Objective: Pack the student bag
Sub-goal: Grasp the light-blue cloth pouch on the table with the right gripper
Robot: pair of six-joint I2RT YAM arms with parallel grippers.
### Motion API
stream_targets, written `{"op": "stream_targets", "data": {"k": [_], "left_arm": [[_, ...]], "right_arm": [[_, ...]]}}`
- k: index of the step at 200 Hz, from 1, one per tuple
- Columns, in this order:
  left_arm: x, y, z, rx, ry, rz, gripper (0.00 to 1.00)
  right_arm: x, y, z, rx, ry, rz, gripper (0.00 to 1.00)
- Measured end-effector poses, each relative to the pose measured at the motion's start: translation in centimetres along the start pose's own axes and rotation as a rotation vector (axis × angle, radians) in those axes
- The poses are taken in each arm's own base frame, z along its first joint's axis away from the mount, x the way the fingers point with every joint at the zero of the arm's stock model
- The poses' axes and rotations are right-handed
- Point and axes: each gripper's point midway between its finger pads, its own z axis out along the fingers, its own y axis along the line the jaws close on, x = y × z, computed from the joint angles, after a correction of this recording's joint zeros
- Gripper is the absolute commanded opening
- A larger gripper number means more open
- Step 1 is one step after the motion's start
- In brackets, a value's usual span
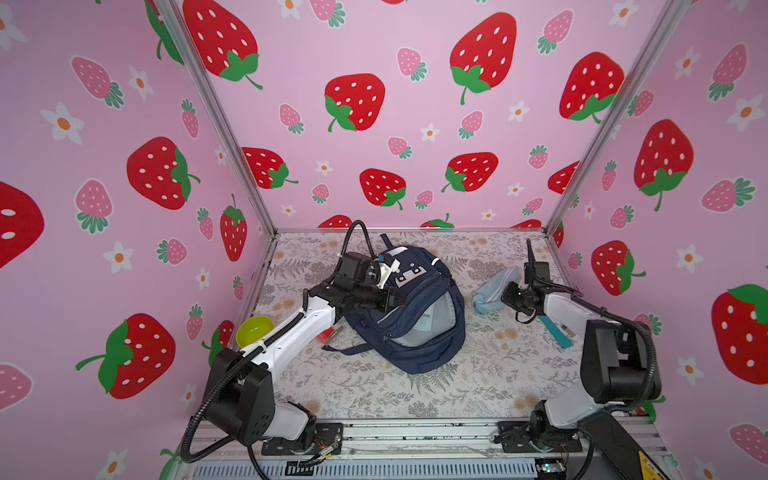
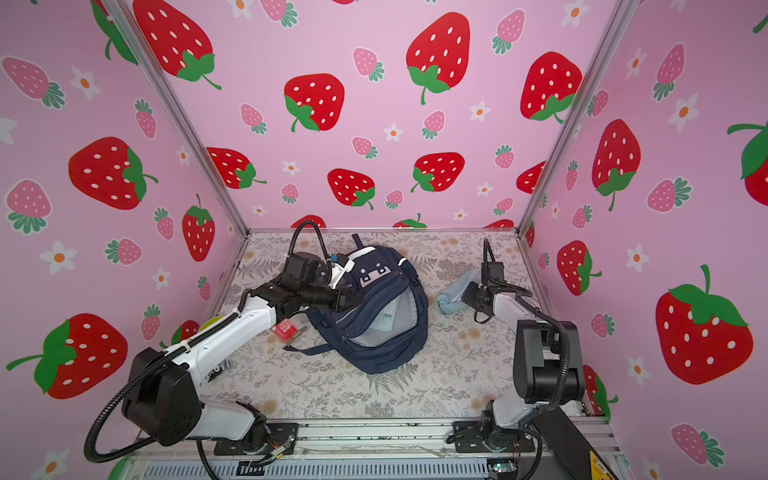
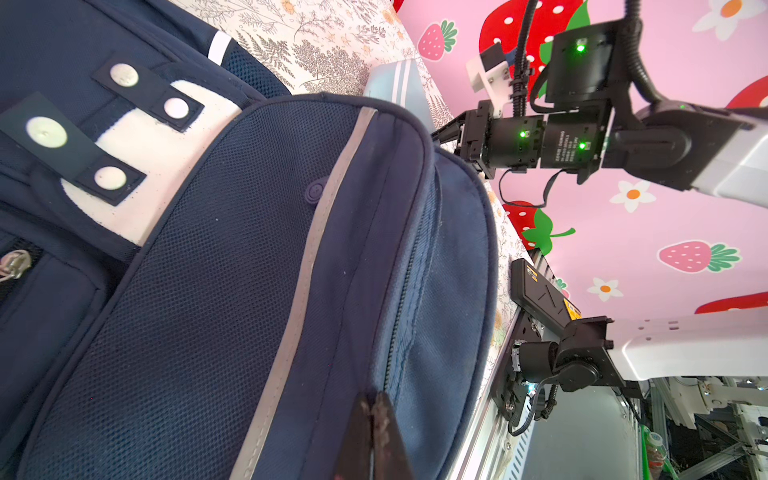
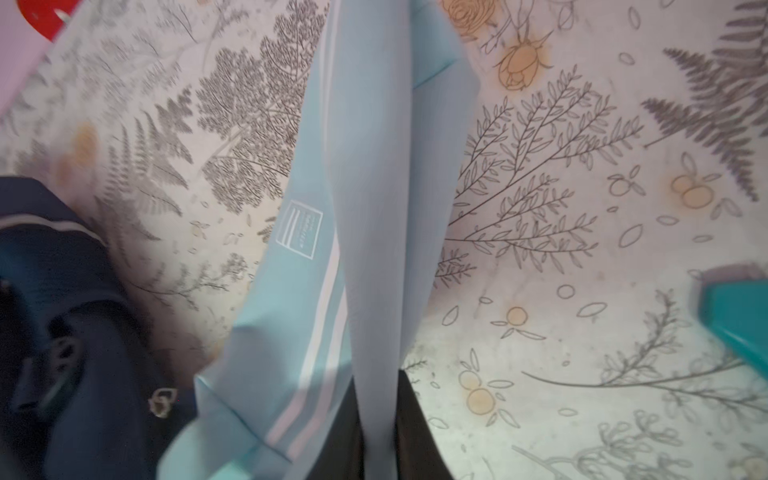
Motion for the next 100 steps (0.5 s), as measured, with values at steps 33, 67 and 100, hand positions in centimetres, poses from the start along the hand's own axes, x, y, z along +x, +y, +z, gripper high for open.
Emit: {"op": "stream_targets", "data": {"k": [33, 67, 100], "left_arm": [[-0.3, 0.1, -0.1, 0.000, -0.011, -0.002, 0.00], [-0.9, 0.2, -0.6, 0.006, -0.033, 0.000, 0.00], [-1.1, 0.3, -0.8, 0.011, -0.043, -0.005, 0.00]], "right_arm": [[-0.3, 3.0, -5.8, -0.105, -0.085, -0.070, 0.01], [1.8, 8.8, -12.1, -0.280, -0.139, -0.217, 0.00], [7.5, 13.0, -14.1, -0.419, -0.017, -0.343, 0.00]]}}
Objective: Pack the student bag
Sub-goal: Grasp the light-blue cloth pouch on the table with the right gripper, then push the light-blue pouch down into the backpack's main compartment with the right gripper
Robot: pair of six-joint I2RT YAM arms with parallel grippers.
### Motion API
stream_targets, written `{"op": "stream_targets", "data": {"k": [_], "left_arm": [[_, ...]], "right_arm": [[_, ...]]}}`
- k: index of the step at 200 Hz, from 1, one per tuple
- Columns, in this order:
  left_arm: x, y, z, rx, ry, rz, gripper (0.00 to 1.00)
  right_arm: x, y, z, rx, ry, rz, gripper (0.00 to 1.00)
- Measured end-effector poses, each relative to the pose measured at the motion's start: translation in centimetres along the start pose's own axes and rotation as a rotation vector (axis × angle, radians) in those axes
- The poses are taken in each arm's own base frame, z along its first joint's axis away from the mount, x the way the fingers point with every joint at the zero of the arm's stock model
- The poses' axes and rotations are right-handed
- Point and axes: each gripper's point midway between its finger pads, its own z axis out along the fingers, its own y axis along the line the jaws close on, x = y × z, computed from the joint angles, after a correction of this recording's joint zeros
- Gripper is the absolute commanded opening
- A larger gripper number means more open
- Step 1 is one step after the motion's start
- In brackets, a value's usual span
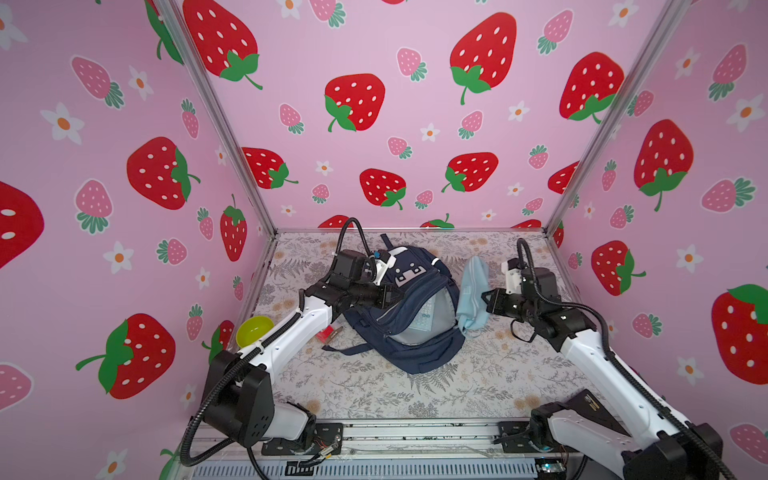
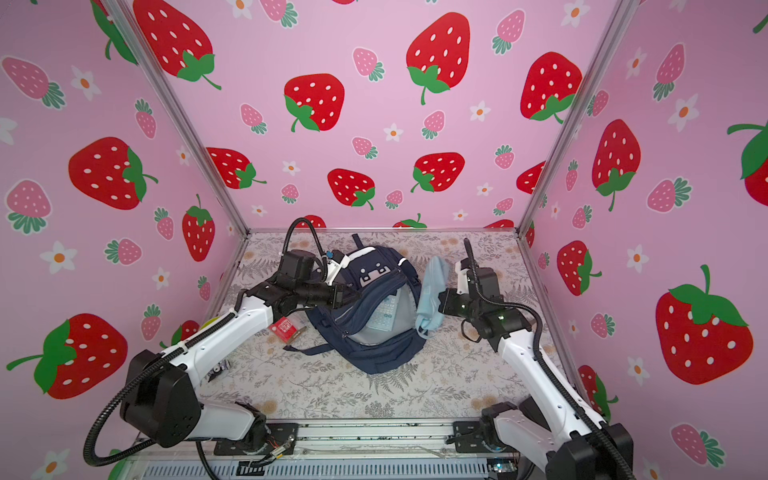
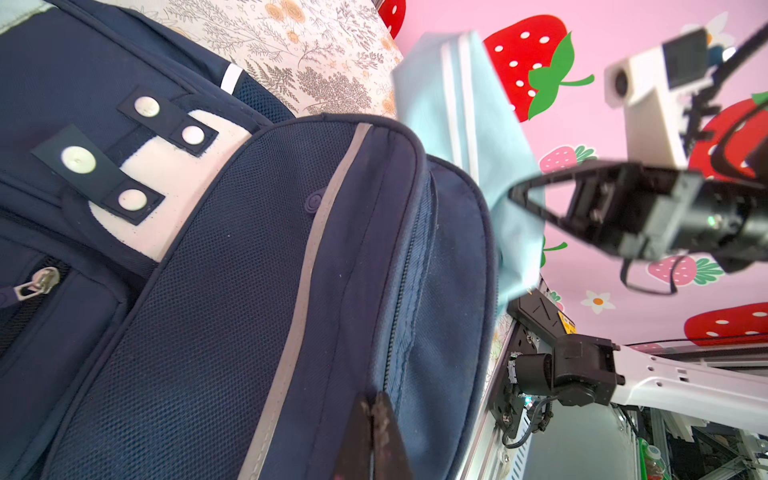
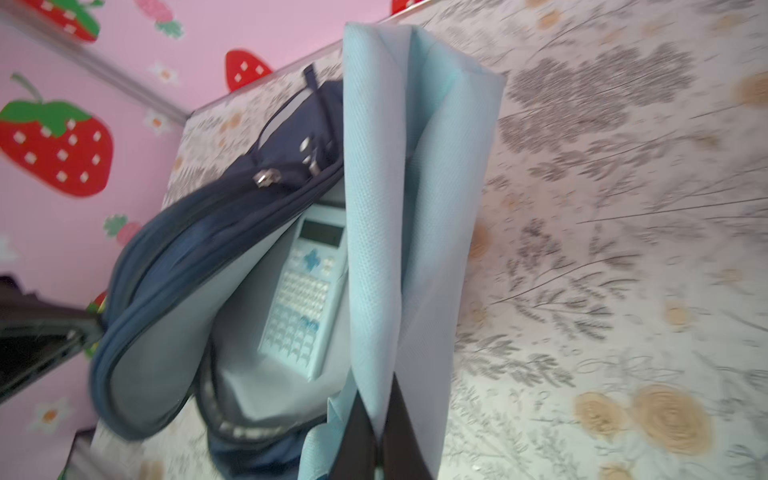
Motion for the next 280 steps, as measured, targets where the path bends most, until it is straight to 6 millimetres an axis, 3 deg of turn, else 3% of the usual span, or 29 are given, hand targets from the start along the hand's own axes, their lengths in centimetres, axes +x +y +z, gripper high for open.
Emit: {"op": "stream_targets", "data": {"k": [38, 80, 110, 168, 231, 247, 260, 280], "left_arm": [[-0.1, 0.0, 0.0, 0.005, -0.005, -0.003, 0.00], [0.2, 0.1, 0.1, 0.005, -0.002, -0.009, 0.00], [0.1, 0.0, 0.1, 0.011, -0.004, -0.007, 0.00], [0.0, 0.0, 0.1, 0.013, -0.009, -0.006, 0.00], [0.2, 0.8, 0.0, 0.000, -0.016, -0.019, 0.00], [0.1, 0.8, 0.0, 0.002, -0.021, -0.016, 0.00], [0.2, 0.9, 0.1, 0.001, -0.020, -0.017, 0.00], [0.4, 1.0, 0.1, 0.000, -0.019, -0.018, 0.00]], "right_arm": [[1.6, 2.7, 1.6, -0.094, 0.061, 0.009, 0.00], [3.7, 1.9, 6.4, -0.084, 0.147, 0.112, 0.00], [5.5, 2.0, 8.0, -0.137, 0.167, 0.204, 0.00], [7.3, 5.7, 12.9, -0.261, 0.247, 0.296, 0.00], [5.9, 11.2, 16.8, -0.410, 0.240, 0.345, 0.00], [6.4, 12.1, 17.2, -0.431, 0.248, 0.335, 0.20], [6.8, 12.4, 17.2, -0.433, 0.256, 0.322, 0.45], [6.7, 11.9, 16.1, -0.391, 0.237, 0.277, 0.57]]}}
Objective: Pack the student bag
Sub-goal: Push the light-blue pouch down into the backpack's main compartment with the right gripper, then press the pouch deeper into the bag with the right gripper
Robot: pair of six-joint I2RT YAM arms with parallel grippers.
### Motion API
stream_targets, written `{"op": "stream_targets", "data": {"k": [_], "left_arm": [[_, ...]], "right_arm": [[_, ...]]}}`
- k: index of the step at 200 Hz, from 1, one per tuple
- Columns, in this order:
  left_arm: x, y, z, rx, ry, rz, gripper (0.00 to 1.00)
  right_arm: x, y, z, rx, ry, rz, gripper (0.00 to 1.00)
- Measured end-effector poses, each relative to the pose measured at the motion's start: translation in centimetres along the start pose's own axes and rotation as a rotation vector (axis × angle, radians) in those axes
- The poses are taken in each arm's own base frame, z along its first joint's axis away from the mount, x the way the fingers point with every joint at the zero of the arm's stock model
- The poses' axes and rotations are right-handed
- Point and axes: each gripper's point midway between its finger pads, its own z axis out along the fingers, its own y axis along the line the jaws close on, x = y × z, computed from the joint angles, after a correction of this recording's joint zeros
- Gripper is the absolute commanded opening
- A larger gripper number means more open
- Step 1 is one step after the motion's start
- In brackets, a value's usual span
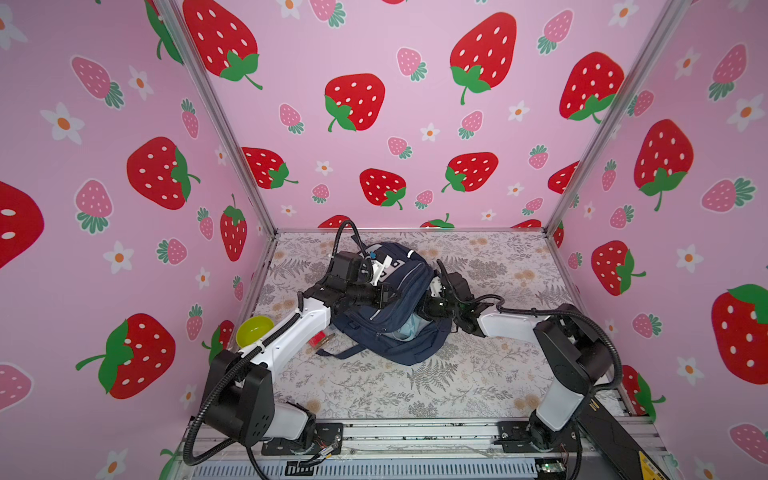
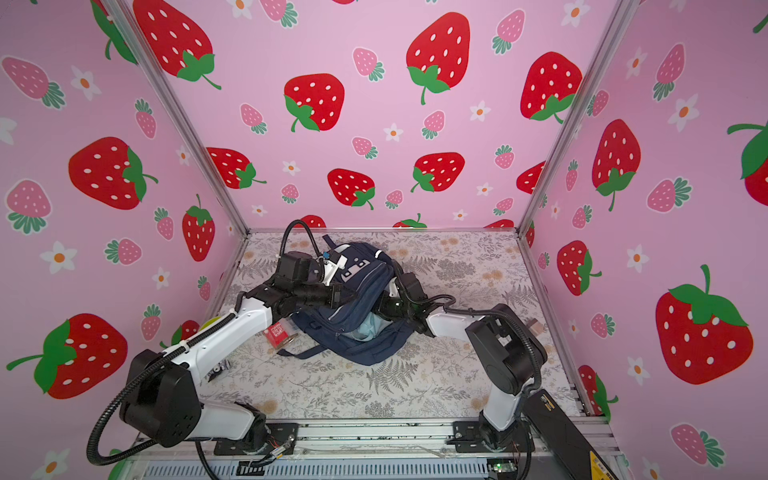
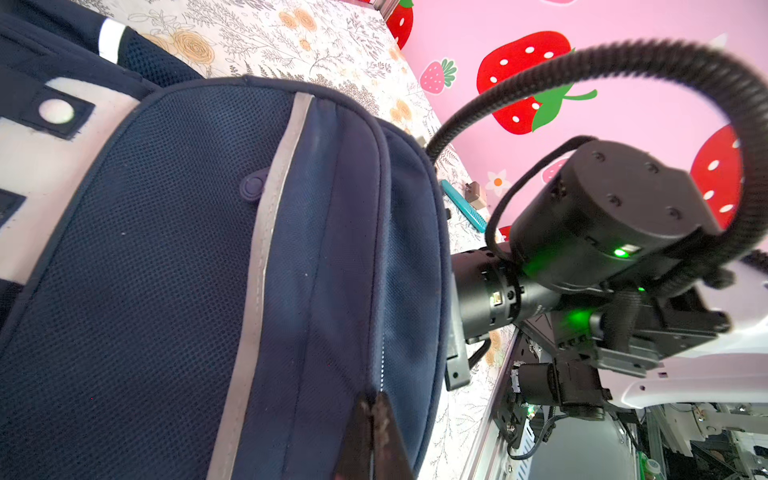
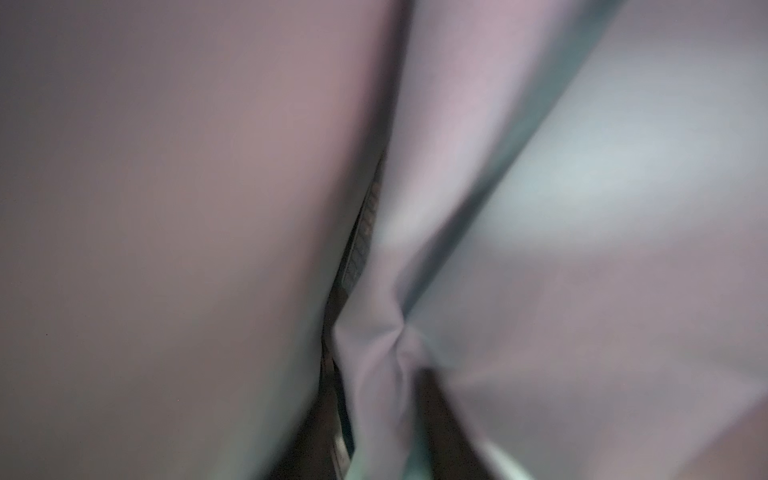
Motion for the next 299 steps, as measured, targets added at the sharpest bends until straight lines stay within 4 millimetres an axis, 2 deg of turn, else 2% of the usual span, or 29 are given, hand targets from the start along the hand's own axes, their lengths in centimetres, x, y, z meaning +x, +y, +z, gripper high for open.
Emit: {"op": "stream_targets", "data": {"k": [23, 39, 43, 53, 63, 107, 129, 152, 201, 239, 259, 272, 279, 284, 299], "left_arm": [[-0.3, 0.0, -0.4, -0.003, -0.014, 0.003, 0.00], [-0.3, 0.1, -0.7, -0.006, -0.024, 0.005, 0.00], [-0.3, 0.1, -0.7, -0.006, -0.025, 0.004, 0.00], [-0.3, 0.1, -0.8, -0.003, -0.026, 0.004, 0.00], [-0.4, 0.0, -0.8, 0.003, -0.027, 0.002, 0.00], [-0.6, -0.3, -0.8, 0.023, -0.035, -0.011, 0.00], [-0.9, -0.5, -0.9, 0.036, -0.042, -0.013, 0.00], [-0.9, -0.5, -0.9, 0.040, -0.042, -0.019, 0.00], [-1.2, -0.8, -0.7, 0.068, -0.051, -0.028, 0.00], [-1.3, -0.6, -0.4, 0.079, -0.049, -0.040, 0.00], [-1.2, -0.5, -0.4, 0.080, -0.047, -0.043, 0.00], [-1.0, -0.4, -0.3, 0.080, -0.045, -0.045, 0.00], [-0.8, -0.4, -0.3, 0.083, -0.042, -0.046, 0.00], [-0.8, -0.5, -0.2, 0.086, -0.040, -0.046, 0.00], [-0.8, -0.5, -0.2, 0.087, -0.041, -0.045, 0.00]], "right_arm": [[-0.6, 0.3, -3.6, 0.077, -0.065, -0.073, 0.60], [-1.3, 1.2, -6.1, 0.101, -0.115, -0.128, 0.56], [-1.5, 1.3, -6.6, 0.107, -0.126, -0.142, 0.53], [-1.9, 1.3, -7.6, 0.125, -0.148, -0.163, 0.38], [-2.1, 0.8, -7.9, 0.146, -0.153, -0.176, 0.31], [-1.3, -5.1, -5.7, 0.282, -0.072, -0.146, 0.31], [-1.1, -6.3, -4.3, 0.289, -0.036, -0.132, 0.28], [-1.1, -5.7, -2.6, 0.244, -0.019, -0.146, 0.28], [0.1, -1.8, 2.1, 0.110, 0.002, -0.182, 0.21], [0.1, -0.4, 4.3, 0.012, -0.034, -0.144, 0.21], [0.3, -0.6, 3.8, -0.001, -0.055, -0.133, 0.36], [0.3, -1.2, 2.0, 0.017, -0.082, -0.118, 0.50], [0.7, -1.5, 0.9, 0.029, -0.082, -0.112, 0.51], [0.8, -1.7, 0.1, 0.041, -0.089, -0.111, 0.55], [0.4, -1.5, -2.3, 0.067, -0.113, -0.132, 0.55]]}}
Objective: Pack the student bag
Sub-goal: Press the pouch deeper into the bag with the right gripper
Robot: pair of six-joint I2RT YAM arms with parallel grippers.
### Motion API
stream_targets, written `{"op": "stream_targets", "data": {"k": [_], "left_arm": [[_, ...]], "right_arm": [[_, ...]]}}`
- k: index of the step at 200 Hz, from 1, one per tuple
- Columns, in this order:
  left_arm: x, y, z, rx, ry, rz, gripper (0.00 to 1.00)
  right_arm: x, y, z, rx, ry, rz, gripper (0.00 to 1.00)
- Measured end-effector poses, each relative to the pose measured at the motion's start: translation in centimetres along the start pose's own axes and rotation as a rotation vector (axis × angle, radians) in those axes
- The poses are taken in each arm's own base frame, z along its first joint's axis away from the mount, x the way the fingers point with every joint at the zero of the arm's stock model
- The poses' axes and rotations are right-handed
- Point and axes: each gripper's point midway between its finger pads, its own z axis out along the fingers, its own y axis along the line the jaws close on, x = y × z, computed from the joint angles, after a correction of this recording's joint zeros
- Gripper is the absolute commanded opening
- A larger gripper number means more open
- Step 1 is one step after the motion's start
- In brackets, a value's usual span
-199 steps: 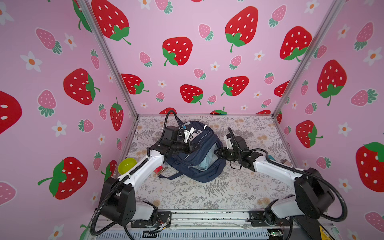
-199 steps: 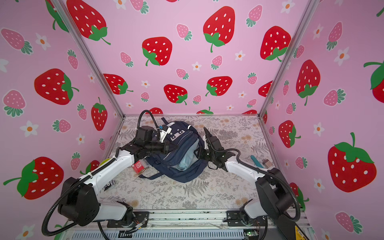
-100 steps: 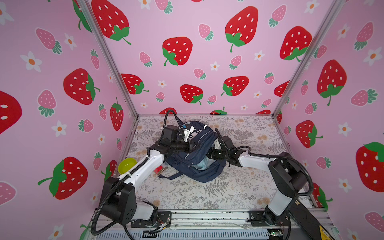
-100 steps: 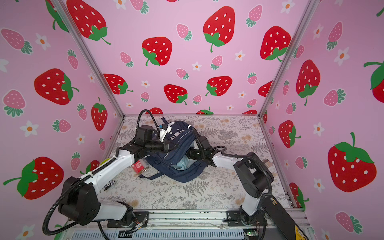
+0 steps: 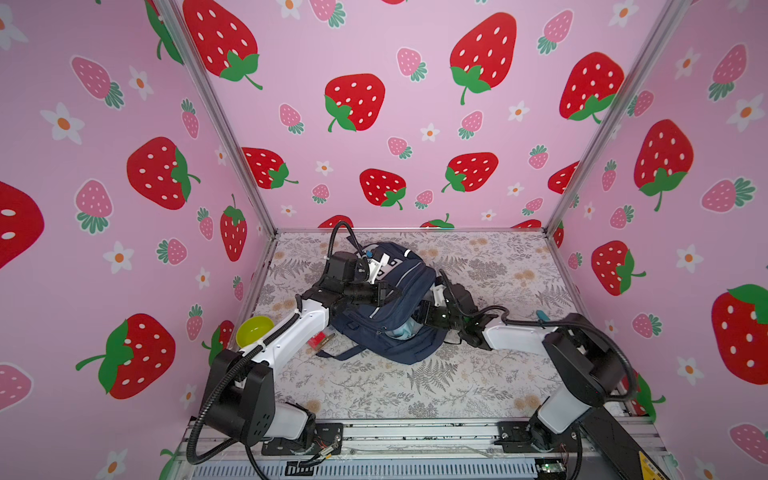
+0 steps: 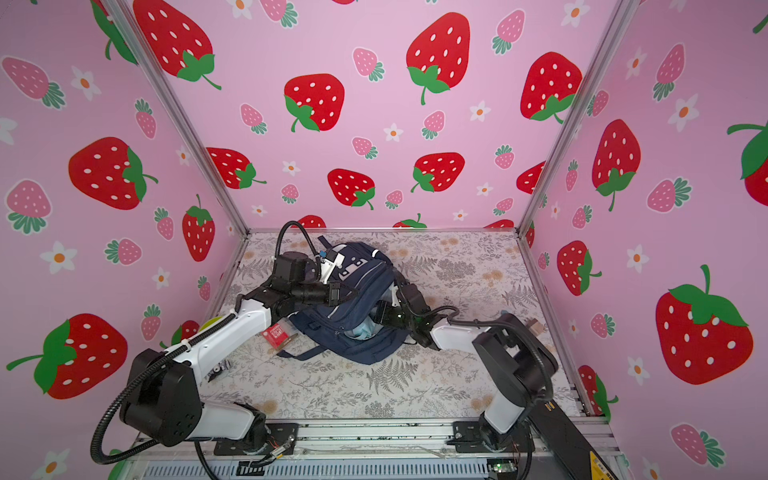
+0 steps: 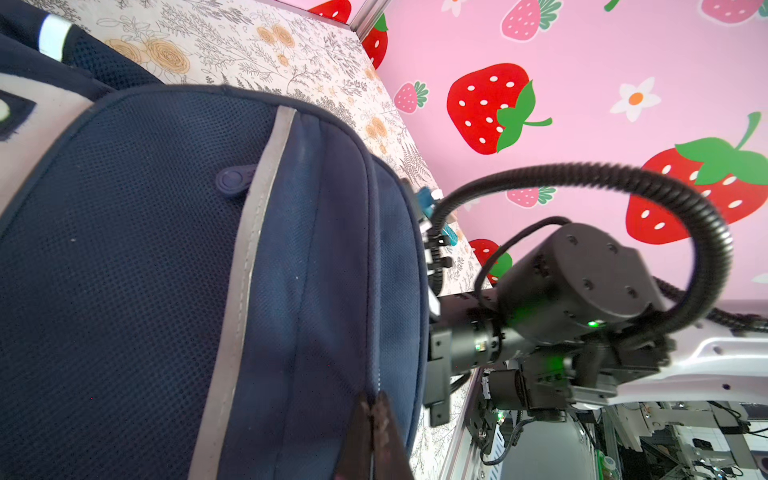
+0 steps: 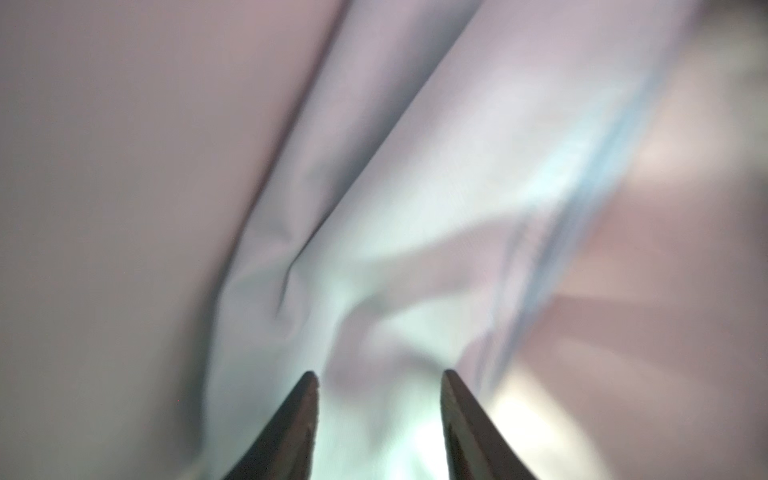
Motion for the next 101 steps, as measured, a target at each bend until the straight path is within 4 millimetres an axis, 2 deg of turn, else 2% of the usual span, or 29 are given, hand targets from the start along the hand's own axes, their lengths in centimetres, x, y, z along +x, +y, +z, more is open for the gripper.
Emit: {"op": "stream_targets", "data": {"k": [9, 26, 37, 74, 101], "left_arm": [[0.0, 0.0, 0.0, 0.000, -0.001, 0.000, 0.00], [0.0, 0.0, 0.0, 0.001, 0.000, 0.000, 0.00], [0.0, 0.1, 0.1, 0.003, 0.002, -0.002, 0.00], [0.2, 0.1, 1.0, 0.022, 0.027, -0.014, 0.00], [-0.4, -0.2, 1.3, 0.034, 0.025, -0.026, 0.00]], "right_arm": [[-0.7, 0.7, -1.1, 0.000, -0.018, -0.030, 0.52], [-1.6, 1.7, -2.7, -0.014, -0.042, -0.069, 0.36], [-1.2, 1.9, -3.0, -0.024, -0.033, -0.091, 0.29], [3.9, -1.0, -1.7, 0.026, 0.109, -0.076, 0.18], [6.3, -1.3, -0.1, 0.032, 0.178, -0.086, 0.18]]}}
